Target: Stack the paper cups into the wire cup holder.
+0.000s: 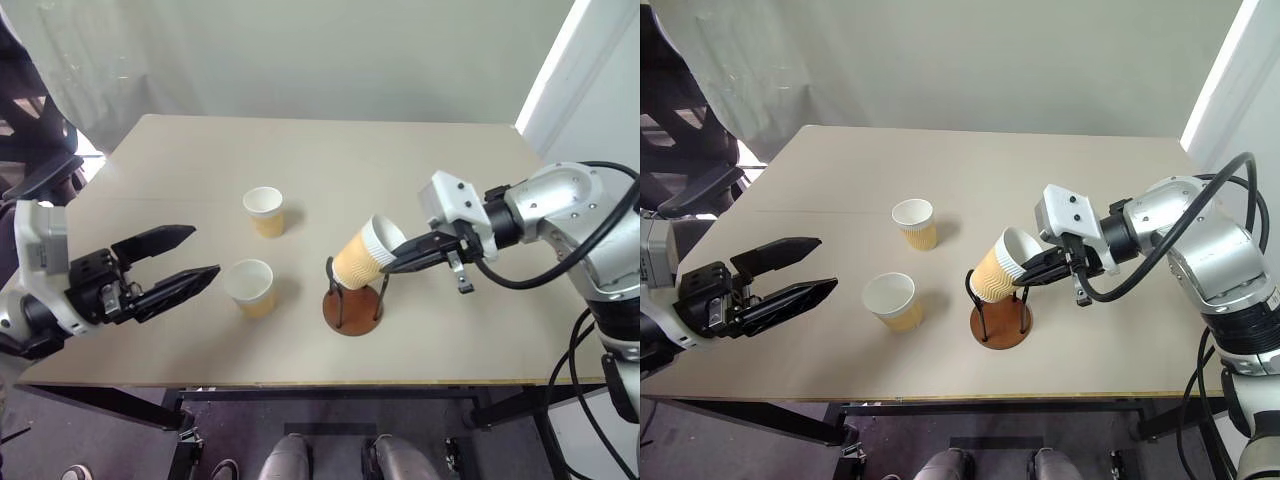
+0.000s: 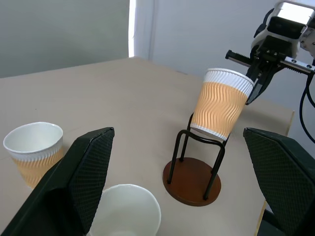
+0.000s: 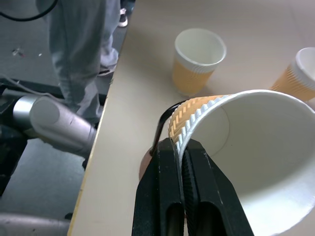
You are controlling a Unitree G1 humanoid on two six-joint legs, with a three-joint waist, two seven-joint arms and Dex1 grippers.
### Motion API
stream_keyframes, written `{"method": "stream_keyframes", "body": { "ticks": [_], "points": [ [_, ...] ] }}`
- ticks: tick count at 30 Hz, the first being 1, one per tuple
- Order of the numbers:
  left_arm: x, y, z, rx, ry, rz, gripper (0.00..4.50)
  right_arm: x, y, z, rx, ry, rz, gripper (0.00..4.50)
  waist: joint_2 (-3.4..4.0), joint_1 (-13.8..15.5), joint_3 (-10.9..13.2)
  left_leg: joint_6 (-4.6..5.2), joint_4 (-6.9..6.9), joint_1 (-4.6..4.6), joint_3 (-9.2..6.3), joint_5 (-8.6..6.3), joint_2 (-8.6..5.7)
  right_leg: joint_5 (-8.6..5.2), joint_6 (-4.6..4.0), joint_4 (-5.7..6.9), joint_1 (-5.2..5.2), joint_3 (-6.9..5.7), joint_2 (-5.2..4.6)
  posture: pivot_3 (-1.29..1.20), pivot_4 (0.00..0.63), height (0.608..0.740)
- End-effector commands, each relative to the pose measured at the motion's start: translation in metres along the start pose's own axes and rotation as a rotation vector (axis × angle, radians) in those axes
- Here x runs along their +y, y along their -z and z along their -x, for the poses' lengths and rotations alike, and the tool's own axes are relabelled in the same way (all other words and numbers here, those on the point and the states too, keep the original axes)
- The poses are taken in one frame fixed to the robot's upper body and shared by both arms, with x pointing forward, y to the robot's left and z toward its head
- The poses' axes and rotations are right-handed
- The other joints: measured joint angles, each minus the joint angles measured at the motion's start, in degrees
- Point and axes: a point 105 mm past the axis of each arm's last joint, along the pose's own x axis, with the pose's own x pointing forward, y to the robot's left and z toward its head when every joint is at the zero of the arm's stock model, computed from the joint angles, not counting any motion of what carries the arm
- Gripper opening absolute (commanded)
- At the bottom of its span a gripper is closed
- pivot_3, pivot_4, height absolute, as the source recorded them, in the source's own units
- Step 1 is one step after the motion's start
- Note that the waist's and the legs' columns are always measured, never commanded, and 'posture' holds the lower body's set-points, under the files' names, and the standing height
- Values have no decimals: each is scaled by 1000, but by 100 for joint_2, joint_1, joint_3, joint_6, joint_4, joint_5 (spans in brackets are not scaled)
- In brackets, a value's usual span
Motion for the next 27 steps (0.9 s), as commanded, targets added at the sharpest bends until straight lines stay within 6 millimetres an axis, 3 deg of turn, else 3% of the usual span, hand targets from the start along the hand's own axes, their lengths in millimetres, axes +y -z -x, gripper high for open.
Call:
{"method": "stream_keyframes", "body": {
  "ticks": [1,18,27],
  "points": [
    [-3,-8,1,-3,-6,-68,4500,-1,-5,1,14,16,54,38,0,-1,0,0,0,0,0,2,0,1,-1,0,0,0,0,0,150,740],
    [-1,-6,1,20,-18,-80,4500,-7,-3,-7,26,35,110,38,0,-2,0,1,-1,0,0,6,0,3,-4,0,-1,0,0,0,150,740],
    [1,-6,1,30,-21,-82,4500,-8,2,-1,53,33,123,38,0,-2,0,-1,-1,-2,0,5,1,3,-4,0,-2,0,0,0,150,740]
  ]
}}
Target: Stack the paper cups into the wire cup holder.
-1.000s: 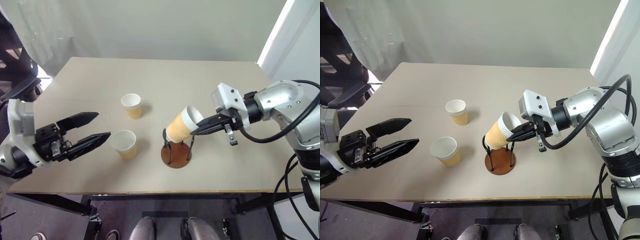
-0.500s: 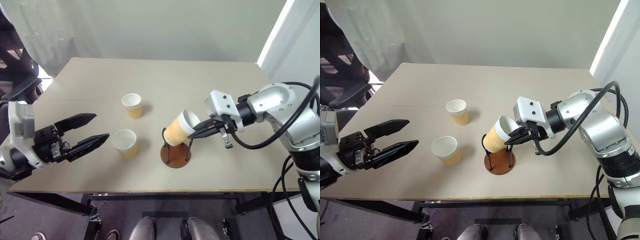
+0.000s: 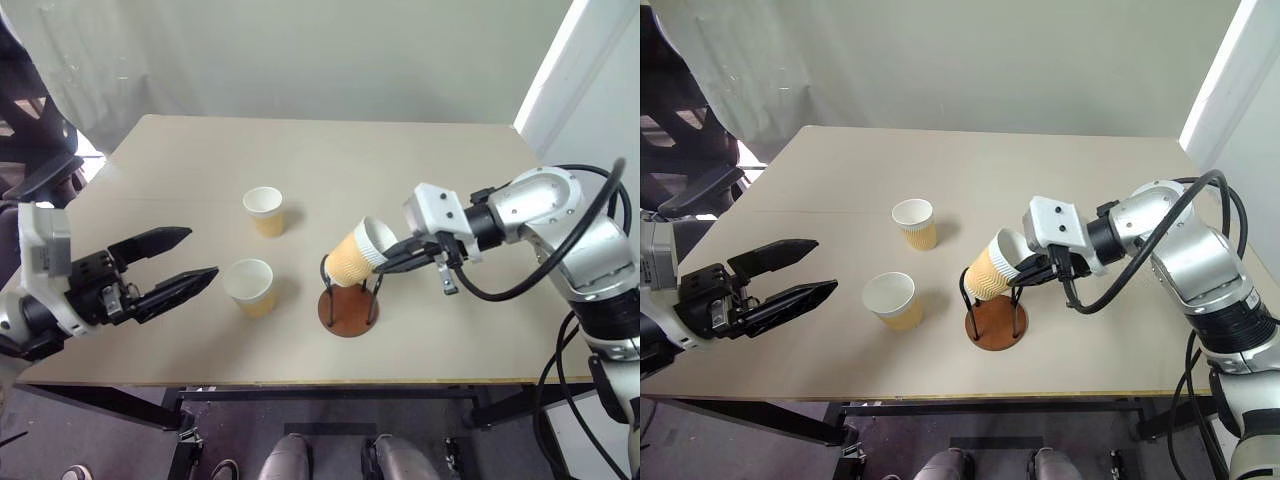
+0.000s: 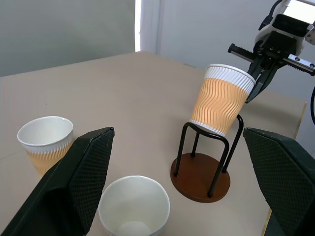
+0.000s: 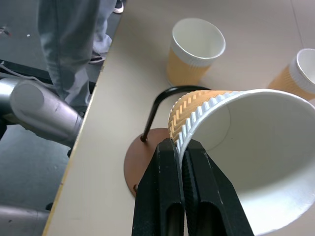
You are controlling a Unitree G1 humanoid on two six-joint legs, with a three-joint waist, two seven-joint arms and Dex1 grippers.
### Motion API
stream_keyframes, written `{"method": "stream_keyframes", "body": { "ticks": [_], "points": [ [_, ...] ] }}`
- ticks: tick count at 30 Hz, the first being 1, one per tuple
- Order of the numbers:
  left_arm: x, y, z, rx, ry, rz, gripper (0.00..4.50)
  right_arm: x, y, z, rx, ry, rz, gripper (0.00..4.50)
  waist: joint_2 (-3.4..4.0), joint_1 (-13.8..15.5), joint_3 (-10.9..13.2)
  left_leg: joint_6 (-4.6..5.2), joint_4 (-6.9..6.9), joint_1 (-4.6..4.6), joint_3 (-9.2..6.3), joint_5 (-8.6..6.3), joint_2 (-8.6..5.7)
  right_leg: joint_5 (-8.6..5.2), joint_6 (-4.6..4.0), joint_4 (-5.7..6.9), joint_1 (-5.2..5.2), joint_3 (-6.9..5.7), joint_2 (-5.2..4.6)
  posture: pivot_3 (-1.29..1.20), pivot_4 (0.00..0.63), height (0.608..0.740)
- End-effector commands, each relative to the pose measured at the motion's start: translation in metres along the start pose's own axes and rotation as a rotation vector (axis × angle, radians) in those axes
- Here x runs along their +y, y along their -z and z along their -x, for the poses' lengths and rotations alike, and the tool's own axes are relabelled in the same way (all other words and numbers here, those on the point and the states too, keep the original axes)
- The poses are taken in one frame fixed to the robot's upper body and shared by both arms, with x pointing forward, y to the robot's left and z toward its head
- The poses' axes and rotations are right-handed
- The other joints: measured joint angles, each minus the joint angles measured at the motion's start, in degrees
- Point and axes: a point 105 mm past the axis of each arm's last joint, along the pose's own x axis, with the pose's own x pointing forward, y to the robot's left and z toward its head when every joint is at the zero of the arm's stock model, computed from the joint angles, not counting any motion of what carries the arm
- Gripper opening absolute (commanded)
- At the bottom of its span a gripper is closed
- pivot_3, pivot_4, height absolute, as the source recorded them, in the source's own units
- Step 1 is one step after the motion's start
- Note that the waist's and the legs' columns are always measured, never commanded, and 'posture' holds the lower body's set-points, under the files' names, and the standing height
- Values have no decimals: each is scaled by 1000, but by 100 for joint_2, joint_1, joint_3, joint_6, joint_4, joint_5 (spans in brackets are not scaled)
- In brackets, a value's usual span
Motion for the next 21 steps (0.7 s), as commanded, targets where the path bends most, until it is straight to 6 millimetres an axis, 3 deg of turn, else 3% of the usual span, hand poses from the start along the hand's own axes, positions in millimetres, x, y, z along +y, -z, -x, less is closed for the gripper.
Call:
{"method": "stream_keyframes", "body": {
  "ticks": [1,5,8,15,19,21],
  "points": [
    [-2,-8,-1,-2,7,-54,4500,1,-4,7,11,-4,39,38,0,0,0,0,0,0,0,0,0,0,0,0,0,0,0,0,150,740],
    [-2,-8,-2,-1,9,-54,4500,4,-6,8,7,-23,51,38,0,0,0,-1,0,0,0,-1,0,0,0,0,0,0,0,0,150,740],
    [-1,-8,-2,0,10,-55,4500,5,-8,8,2,-29,57,592,0,0,0,-1,0,0,0,-1,0,0,-1,0,0,0,0,0,150,740],
    [-1,-8,-3,3,11,-59,4500,4,-8,6,6,-24,60,2985,0,0,0,-1,0,0,0,-1,0,0,-1,0,0,0,0,0,150,740],
    [0,-6,-2,40,12,-59,4500,-5,-17,18,-30,16,64,2985,0,0,0,-1,0,0,0,-1,0,0,-1,0,0,0,0,0,150,740],
    [4,8,-3,189,19,-58,4500,-5,-25,28,-86,13,55,2985,0,3,0,-1,-1,-1,0,-1,0,0,-1,0,-2,0,0,0,150,740]
  ]
}}
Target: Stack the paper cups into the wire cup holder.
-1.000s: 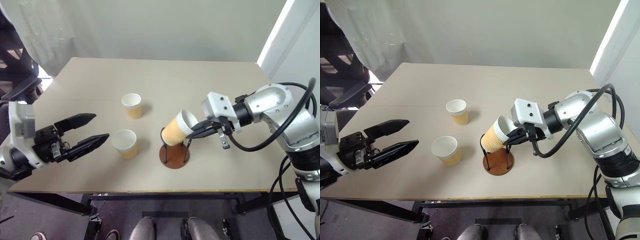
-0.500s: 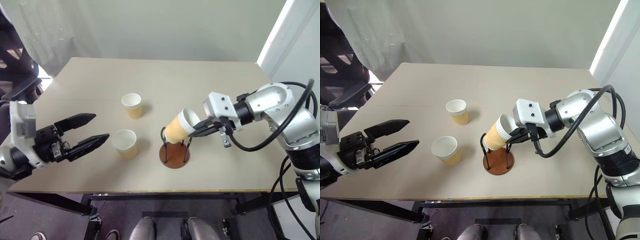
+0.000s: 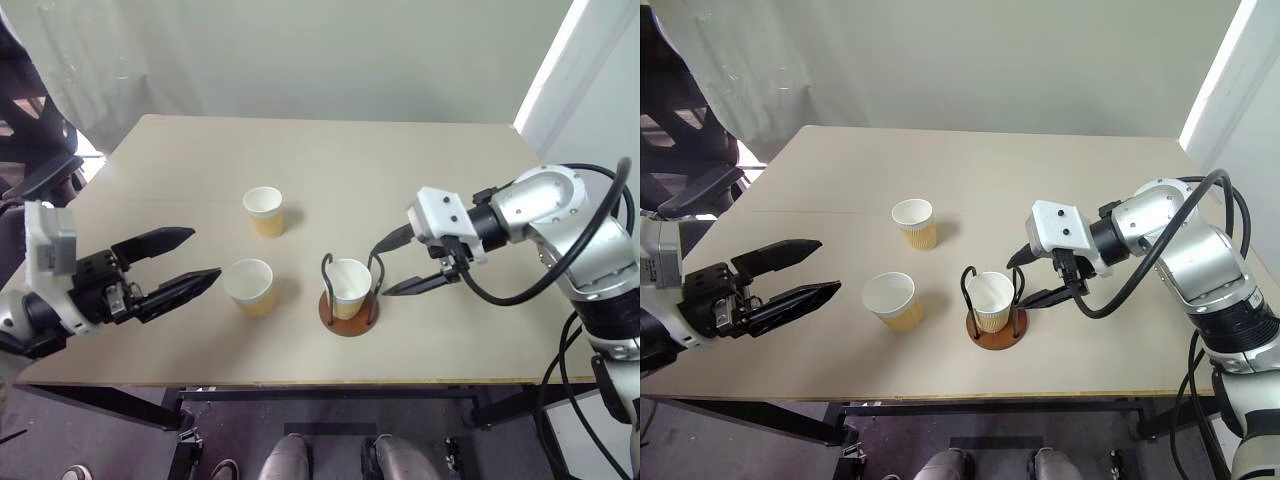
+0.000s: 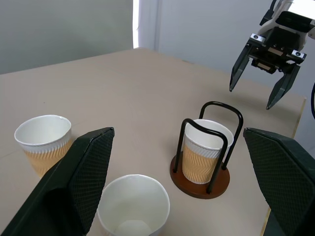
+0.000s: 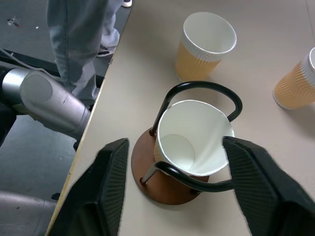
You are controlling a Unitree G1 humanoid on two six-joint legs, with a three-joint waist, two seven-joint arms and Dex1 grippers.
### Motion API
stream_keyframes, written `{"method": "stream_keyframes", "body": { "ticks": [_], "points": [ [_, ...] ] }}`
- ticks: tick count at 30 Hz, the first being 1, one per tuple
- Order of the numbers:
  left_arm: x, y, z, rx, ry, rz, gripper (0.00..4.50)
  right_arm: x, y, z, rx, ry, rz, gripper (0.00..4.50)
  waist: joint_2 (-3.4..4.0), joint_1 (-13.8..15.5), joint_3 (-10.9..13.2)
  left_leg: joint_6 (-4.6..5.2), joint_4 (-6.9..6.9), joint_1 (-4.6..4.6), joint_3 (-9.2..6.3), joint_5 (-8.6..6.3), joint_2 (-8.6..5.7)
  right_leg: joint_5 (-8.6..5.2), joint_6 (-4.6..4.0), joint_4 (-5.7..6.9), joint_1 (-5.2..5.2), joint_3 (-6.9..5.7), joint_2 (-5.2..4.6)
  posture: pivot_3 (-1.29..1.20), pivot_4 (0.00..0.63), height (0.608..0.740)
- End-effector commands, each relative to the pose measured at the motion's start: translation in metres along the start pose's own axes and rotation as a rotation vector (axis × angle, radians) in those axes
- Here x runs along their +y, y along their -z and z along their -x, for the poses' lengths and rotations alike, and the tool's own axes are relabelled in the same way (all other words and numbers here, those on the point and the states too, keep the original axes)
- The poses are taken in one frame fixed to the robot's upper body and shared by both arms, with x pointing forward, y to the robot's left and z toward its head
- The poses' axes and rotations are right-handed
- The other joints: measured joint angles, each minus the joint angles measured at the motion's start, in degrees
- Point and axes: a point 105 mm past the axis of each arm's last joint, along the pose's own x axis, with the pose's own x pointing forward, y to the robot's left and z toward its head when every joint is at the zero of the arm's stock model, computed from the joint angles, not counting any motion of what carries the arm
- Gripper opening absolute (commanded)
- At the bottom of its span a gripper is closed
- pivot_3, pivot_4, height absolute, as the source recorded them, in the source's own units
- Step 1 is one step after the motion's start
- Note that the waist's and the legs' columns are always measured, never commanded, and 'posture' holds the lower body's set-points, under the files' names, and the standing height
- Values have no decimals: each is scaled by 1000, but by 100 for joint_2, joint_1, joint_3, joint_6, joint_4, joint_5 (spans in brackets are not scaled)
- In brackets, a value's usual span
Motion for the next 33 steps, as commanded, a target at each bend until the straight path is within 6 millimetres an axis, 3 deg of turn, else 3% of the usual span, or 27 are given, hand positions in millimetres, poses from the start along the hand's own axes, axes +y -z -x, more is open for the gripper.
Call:
{"method": "stream_keyframes", "body": {
  "ticks": [1,3,8,13,23,27,30,33],
  "points": [
    [7,17,-3,234,6,-54,4500,-7,-27,28,-108,50,40,2985,0,11,0,0,0,-1,0,0,1,-1,-1,0,0,0,1,0,150,740],
    [12,25,-7,346,29,-97,4500,-11,-31,38,-136,83,29,2985,1,24,0,0,0,-2,-1,0,1,-2,-4,-1,0,1,1,0,150,740],
    [17,36,-23,428,111,-151,4500,-16,-21,51,-93,163,1,2985,-6,38,-3,-9,0,-8,-1,-5,-1,-1,-15,-4,-11,5,0,0,150,740],
    [12,39,-41,393,215,-155,4500,-14,-17,53,-73,188,-20,2985,-6,42,-3,-23,-7,-22,-2,-15,0,0,-16,9,-35,4,-1,0,150,740],
    [-3,60,-50,480,366,-167,4500,-12,-18,54,-68,210,-23,2985,-5,8,-3,-21,-10,-27,-2,-48,9,18,32,4,-41,2,5,0,150,740],
    [10,77,-52,537,317,-240,4500,-11,-18,54,-65,214,-24,2985,-5,7,-3,-17,-8,-25,-2,-46,10,18,32,4,-40,2,5,0,150,740],
    [20,96,-51,595,302,-298,3900,-10,-19,53,-67,215,-26,3014,-5,7,-3,-12,-6,-23,-2,-42,11,17,29,8,-39,2,5,0,150,740],
    [24,105,-55,600,302,-344,2792,-11,-19,53,-67,219,-27,3014,-5,8,-3,-11,-2,-24,-2,-41,11,17,28,11,-39,2,5,0,150,740]
  ]
}}
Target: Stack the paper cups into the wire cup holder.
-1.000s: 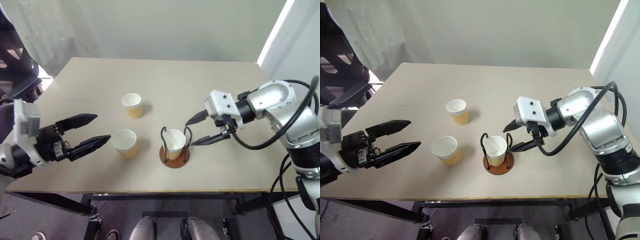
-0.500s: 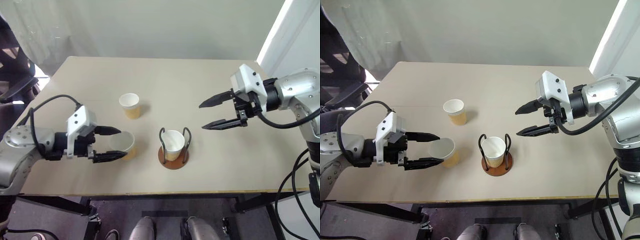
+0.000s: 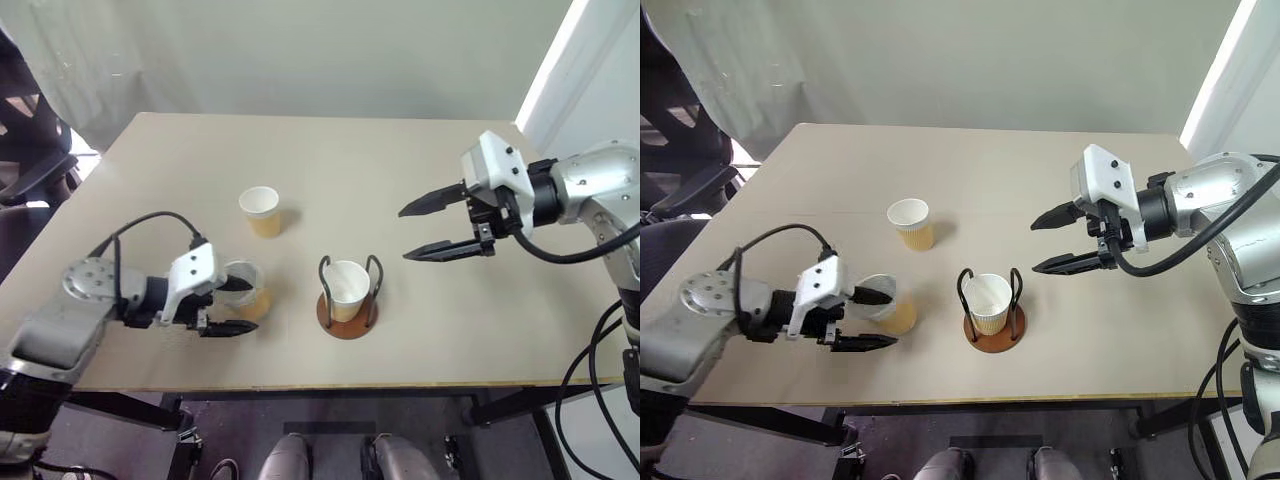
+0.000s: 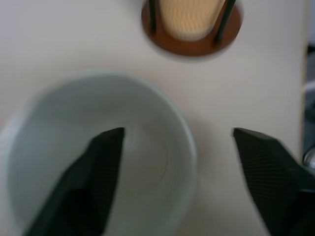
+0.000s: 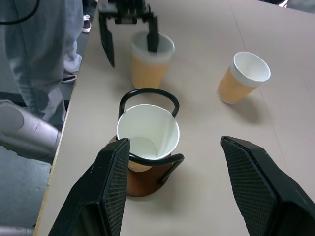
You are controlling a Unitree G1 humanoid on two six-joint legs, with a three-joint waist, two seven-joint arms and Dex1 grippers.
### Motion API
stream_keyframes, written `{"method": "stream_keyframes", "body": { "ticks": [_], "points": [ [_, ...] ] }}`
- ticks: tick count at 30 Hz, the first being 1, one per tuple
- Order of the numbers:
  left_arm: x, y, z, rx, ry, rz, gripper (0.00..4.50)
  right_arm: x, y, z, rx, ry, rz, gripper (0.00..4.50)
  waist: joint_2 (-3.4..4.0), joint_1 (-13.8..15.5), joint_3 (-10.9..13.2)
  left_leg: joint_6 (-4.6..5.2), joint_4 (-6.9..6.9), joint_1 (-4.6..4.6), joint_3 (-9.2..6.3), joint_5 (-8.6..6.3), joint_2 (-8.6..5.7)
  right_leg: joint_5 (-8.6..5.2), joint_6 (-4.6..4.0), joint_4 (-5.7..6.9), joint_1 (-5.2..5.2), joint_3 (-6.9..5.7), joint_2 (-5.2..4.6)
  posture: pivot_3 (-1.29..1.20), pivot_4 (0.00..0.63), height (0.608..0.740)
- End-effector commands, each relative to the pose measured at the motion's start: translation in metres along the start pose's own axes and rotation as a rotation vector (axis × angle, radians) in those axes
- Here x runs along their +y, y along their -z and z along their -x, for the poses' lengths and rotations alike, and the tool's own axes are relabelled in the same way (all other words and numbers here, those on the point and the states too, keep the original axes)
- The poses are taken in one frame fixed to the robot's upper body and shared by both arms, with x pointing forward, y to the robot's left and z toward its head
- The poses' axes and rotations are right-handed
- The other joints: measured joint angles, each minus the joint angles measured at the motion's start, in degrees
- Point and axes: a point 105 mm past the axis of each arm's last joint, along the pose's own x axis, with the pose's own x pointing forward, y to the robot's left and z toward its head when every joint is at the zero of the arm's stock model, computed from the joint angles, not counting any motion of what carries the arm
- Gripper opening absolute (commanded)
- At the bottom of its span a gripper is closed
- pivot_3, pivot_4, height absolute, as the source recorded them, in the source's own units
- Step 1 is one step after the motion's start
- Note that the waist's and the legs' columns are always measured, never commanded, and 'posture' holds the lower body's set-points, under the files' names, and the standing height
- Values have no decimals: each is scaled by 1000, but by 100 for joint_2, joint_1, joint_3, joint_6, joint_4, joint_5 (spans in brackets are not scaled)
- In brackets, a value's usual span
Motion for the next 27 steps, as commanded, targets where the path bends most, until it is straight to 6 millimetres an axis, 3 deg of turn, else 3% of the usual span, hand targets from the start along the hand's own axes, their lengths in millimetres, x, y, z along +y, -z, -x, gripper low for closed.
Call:
{"method": "stream_keyframes", "body": {
  "ticks": [1,3,5,9,13,17,22,27],
  "points": [
    [9,-4,-3,-1,-36,-95,2520,-2,-11,9,-20,40,42,3014,0,1,0,0,1,0,0,0,0,0,0,0,0,0,0,0,150,740],
    [14,-7,-6,-16,-52,-143,1853,-2,-10,9,-16,45,42,3014,0,17,0,1,2,-1,0,0,0,2,3,0,1,0,0,0,150,740],
    [22,-24,-5,-85,-72,-193,1188,-4,-9,12,-8,62,41,3014,0,47,0,4,3,-2,0,2,0,5,8,1,2,-2,0,0,150,740],
    [36,-81,18,-250,-44,-243,6,-4,-5,24,19,89,26,3014,-2,92,0,11,10,-13,0,6,0,13,20,-1,2,-5,-1,0,150,740],
    [39,-147,46,-375,80,-296,6,4,-3,40,25,85,-5,3014,-5,133,0,15,22,-32,2,8,-1,24,35,-10,-3,-7,-2,0,150,740],
    [28,-199,56,-451,280,-366,6,16,-3,56,4,84,-49,3014,-3,134,0,25,24,-40,6,2,-6,25,45,-22,0,-4,-6,0,150,740],
    [8,-220,42,-443,470,-420,6,15,4,65,52,168,-63,3014,0,100,2,33,26,-37,13,-3,-7,25,73,-27,3,3,-9,0,150,740],
    [-5,-214,9,-329,603,-482,6,19,2,66,62,215,-64,3014,3,101,3,40,34,-38,14,1,-5,28,99,-24,7,7,-9,0,150,740]
  ]
}}
